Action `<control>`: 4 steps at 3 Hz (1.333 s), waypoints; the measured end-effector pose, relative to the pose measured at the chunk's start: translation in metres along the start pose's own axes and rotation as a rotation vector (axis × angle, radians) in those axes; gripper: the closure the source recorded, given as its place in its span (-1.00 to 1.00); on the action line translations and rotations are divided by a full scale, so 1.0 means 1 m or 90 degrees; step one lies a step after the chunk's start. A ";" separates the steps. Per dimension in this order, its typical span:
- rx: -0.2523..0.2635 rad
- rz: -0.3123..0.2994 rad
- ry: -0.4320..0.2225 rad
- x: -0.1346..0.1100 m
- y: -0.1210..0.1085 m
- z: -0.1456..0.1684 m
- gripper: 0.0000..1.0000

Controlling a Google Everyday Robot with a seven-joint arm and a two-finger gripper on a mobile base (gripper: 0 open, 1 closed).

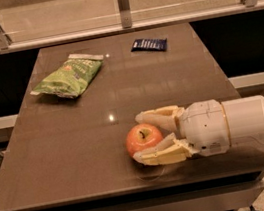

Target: Move apple near green jalapeno chip bag

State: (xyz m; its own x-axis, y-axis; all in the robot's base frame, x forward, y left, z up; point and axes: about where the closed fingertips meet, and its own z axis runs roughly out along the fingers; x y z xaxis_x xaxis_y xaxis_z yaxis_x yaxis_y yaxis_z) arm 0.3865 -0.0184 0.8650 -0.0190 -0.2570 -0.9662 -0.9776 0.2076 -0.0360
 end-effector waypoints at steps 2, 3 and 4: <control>-0.003 -0.006 0.003 -0.004 0.003 0.002 1.00; -0.003 -0.006 0.003 -0.004 0.003 0.002 1.00; -0.002 -0.012 0.020 -0.018 -0.005 -0.001 1.00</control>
Offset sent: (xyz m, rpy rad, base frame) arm -0.0009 0.0017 0.0013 -0.0027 -0.0032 0.0030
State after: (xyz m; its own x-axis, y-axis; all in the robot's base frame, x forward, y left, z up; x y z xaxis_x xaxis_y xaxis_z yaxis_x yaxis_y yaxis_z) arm 0.3917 -0.0156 0.8829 -0.0073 -0.2905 -0.9568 -0.9785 0.1994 -0.0531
